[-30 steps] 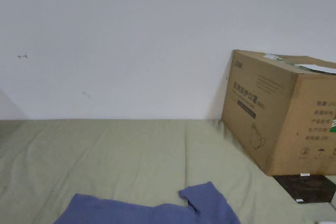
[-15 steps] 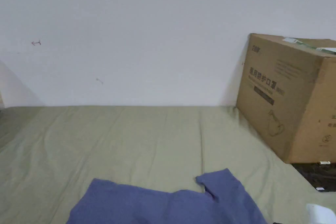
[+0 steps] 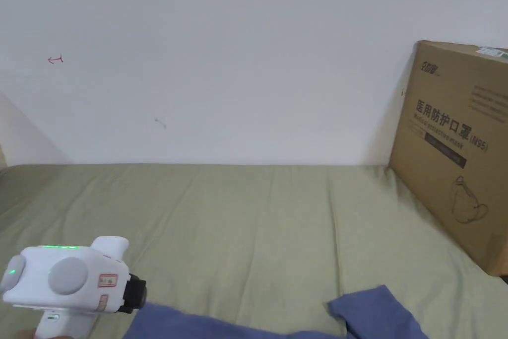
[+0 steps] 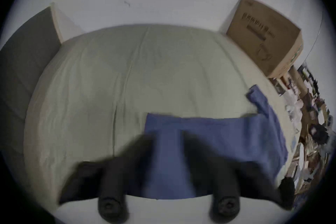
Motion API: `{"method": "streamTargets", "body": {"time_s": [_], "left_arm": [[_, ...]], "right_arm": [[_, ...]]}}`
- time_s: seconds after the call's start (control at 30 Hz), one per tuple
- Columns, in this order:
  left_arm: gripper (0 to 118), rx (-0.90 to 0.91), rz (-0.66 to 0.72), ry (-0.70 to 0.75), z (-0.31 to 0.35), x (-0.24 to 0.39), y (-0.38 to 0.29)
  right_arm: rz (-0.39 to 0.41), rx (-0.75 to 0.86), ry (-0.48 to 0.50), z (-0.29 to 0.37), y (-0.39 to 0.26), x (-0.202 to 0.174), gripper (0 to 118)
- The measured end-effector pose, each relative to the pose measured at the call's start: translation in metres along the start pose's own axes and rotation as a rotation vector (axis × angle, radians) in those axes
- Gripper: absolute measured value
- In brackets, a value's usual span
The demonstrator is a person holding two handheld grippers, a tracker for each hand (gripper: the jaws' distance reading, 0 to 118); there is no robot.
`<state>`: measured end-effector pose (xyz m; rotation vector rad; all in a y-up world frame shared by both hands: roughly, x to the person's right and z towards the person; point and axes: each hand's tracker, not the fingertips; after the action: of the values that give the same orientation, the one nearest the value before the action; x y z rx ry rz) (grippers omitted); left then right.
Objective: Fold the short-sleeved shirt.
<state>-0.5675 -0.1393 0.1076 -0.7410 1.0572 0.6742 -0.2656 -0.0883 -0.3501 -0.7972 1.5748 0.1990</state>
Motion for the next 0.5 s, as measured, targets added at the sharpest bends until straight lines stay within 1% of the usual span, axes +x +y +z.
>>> {"method": "streamTargets", "body": {"time_s": [0.03, 0.07, 0.1, 0.13, 0.17, 0.23, 0.27, 0.3, 0.37, 0.4, 0.43, 0.47, 0.5], "left_arm": [[84, -0.029, 0.003, 0.015, -0.022, -0.009, 0.009], [103, -0.075, 0.013, 0.019, -0.044, -0.015, 0.014], [103, -0.088, 0.019, 0.024, -0.06, -0.022, 0.017], [101, -0.089, 0.019, 0.027, -0.064, -0.01, 0.026], [101, -0.125, 0.018, 0.048, -0.079, -0.013, 0.028], [101, -0.16, -0.009, 0.077, -0.104, -0.02, 0.025], [101, -0.168, -0.021, 0.083, -0.115, -0.032, 0.012], [97, -0.174, -0.03, 0.074, -0.121, -0.034, 0.008], [90, -0.191, -0.075, 0.018, -0.124, -0.032, -0.003], [79, -0.179, -0.126, 0.05, -0.132, -0.036, -0.002], [50, -0.131, -0.171, 0.059, -0.126, -0.037, -0.003], [16, -0.119, -0.172, 0.039, -0.118, -0.037, -0.004], [2, -0.118, -0.171, 0.031, -0.11, -0.039, -0.005]], "right_arm": [[-0.009, -0.018, 0.001, -0.008, -0.003, 0.017, 0], [-0.014, -0.033, -0.002, -0.014, -0.005, 0.023, 0], [-0.019, -0.051, -0.003, -0.019, -0.006, 0.03, 0], [-0.022, -0.063, -0.004, -0.024, -0.008, 0.035, 0], [-0.02, -0.072, -0.012, -0.026, -0.01, 0.03, 0], [-0.033, -0.091, -0.037, -0.034, -0.013, 0.038, 0], [-0.045, -0.102, -0.051, -0.039, -0.013, 0.043, 0], [-0.054, -0.108, -0.061, -0.041, -0.014, 0.042, 0], [-0.088, -0.115, -0.083, -0.048, -0.012, 0.053, 0], [-0.101, -0.116, -0.088, -0.051, -0.009, 0.059, 0], [-0.117, -0.115, -0.093, -0.054, -0.005, 0.068, 0], [-0.125, -0.111, -0.095, -0.057, 0.001, 0.076, 0], [-0.127, -0.108, -0.097, -0.061, 0.008, 0.083, 0]]}}
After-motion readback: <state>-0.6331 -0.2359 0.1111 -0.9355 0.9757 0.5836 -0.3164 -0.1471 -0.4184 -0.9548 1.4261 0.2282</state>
